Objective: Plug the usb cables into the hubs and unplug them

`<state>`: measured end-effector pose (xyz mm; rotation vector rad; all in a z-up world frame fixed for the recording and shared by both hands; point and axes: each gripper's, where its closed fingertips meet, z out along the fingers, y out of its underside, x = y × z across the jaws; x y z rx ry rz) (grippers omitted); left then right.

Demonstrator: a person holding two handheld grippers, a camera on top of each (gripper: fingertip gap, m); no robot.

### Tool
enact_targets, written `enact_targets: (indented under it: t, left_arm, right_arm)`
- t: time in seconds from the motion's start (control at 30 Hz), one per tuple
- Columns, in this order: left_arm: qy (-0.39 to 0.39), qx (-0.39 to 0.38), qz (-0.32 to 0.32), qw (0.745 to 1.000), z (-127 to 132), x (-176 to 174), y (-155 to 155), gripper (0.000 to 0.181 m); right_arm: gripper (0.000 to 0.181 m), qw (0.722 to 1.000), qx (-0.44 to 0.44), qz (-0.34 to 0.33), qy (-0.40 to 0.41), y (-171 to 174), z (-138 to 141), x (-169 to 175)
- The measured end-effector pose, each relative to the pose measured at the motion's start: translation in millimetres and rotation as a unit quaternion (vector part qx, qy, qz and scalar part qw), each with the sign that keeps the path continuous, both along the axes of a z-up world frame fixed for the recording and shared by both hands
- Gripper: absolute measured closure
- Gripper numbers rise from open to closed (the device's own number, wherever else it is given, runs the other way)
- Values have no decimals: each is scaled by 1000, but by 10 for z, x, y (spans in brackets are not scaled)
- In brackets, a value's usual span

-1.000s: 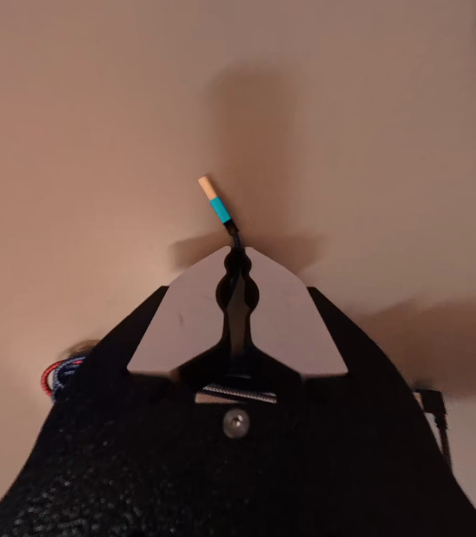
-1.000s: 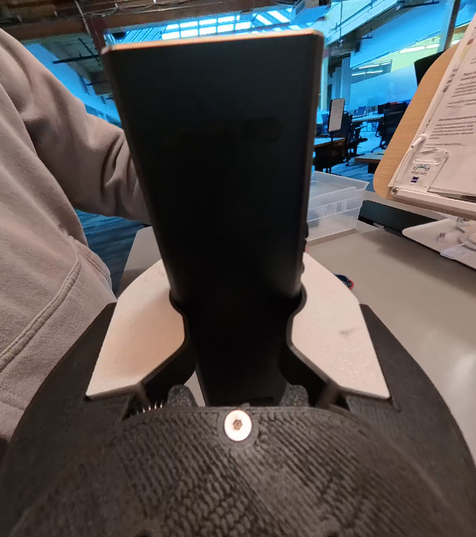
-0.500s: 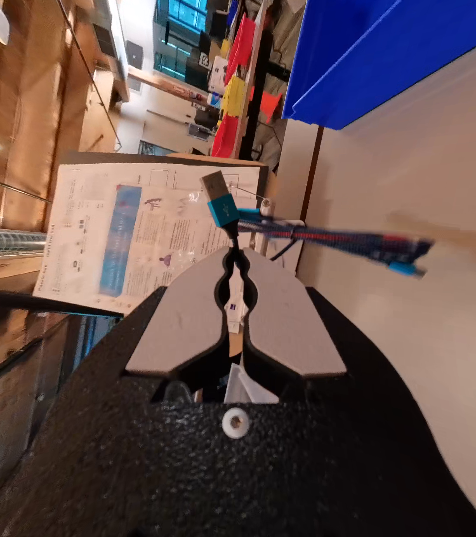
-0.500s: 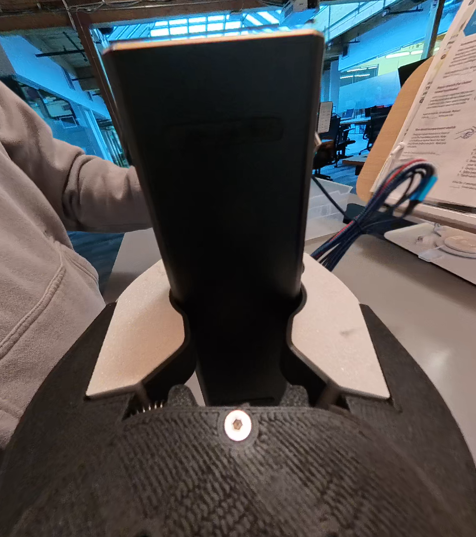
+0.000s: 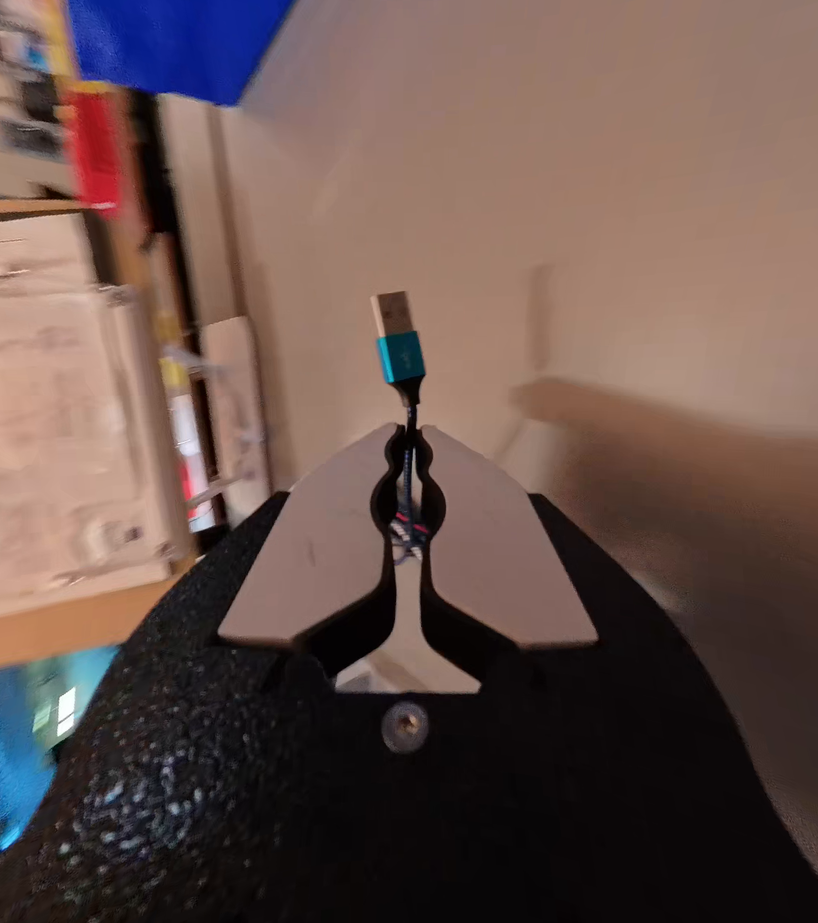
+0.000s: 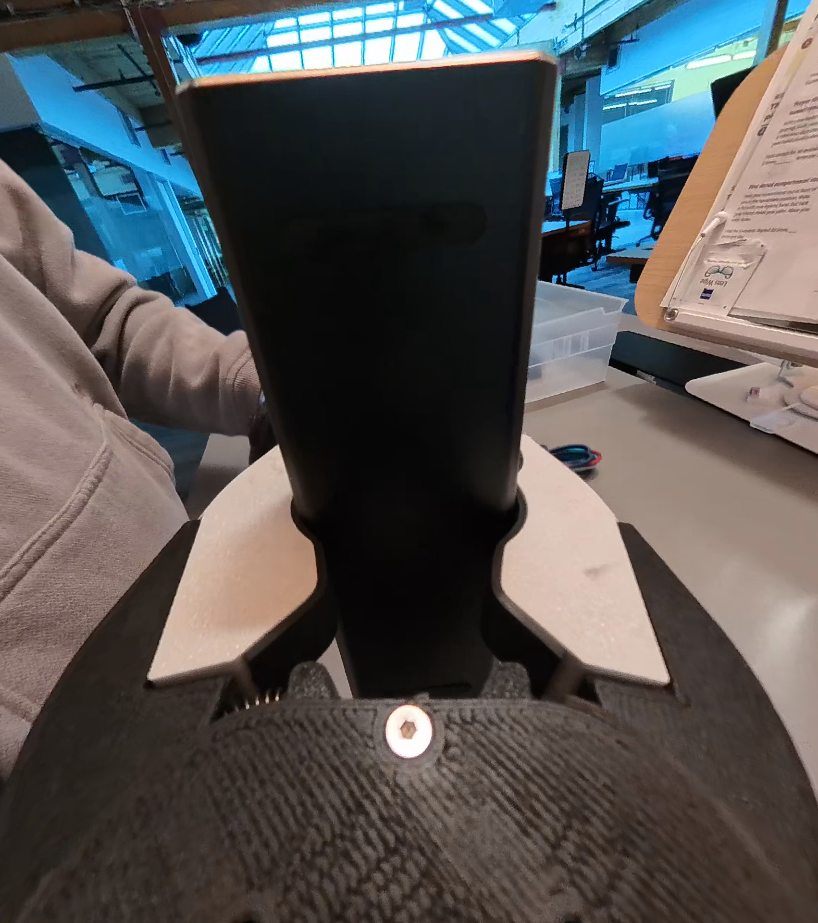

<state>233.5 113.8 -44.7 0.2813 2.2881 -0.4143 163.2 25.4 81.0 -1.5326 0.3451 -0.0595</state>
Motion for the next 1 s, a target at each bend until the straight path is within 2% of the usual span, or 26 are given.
enact_targets:
  t: [0.1, 0.17, 0.27, 0.33, 0.43, 0.53, 0.6, 0.67, 0.73, 0.8, 0.87, 0.93, 1.0]
  left_arm:
    - [168, 0, -21, 986, -199, -232, -66, 175]
    - [281, -5, -24, 959, -265, -367, -107, 160]
    - [404, -18, -43, 914, -239, -452, -168, 152]
    - [453, -24, -56, 890, -187, -416, -201, 151]
    - [469, -2, -67, 881, -232, -257, -196, 154]
    - [509, 38, -88, 855, -315, -303, -173, 162]
    - [506, 65, -94, 855, -393, -285, -153, 174]
    - [503, 81, -96, 855, -427, -284, -152, 177]
    - [458, 85, -120, 877, -431, -240, -180, 178]
    - [368, 79, -153, 914, -373, -143, -237, 179]
    - [247, 47, -169, 953, -172, -8, -344, 179]
    - [126, 6, -173, 977, 141, 82, -433, 179]
    - [14, -17, -161, 987, 484, 127, -463, 179]
  right_arm:
    - [107, 1000, 7, -2, 4, -33, -4, 3]
    - [107, 1000, 8, -1, 7, -39, -18, -8]
    - [107, 1000, 8, 0, 9, -34, -39, -25]
    - [107, 1000, 9, 2, 9, -32, -39, -51]
    - [107, 1000, 5, 0, 9, -45, -50, -74]
    - [108, 1000, 7, -4, 10, -70, -49, -86]
    - [108, 1000, 9, -7, 12, -85, -46, -88]
    - [107, 1000, 13, -12, 16, -93, -48, -81]
    - [108, 999, 18, -21, 23, -101, -52, -54]
    - [107, 999, 24, -29, 32, -110, -52, -23]
    - [108, 998, 30, -36, 45, -123, -54, 10]
    - [108, 997, 35, -45, 55, -135, -56, 57]
    - [108, 997, 42, -44, 57, -128, -37, 73]
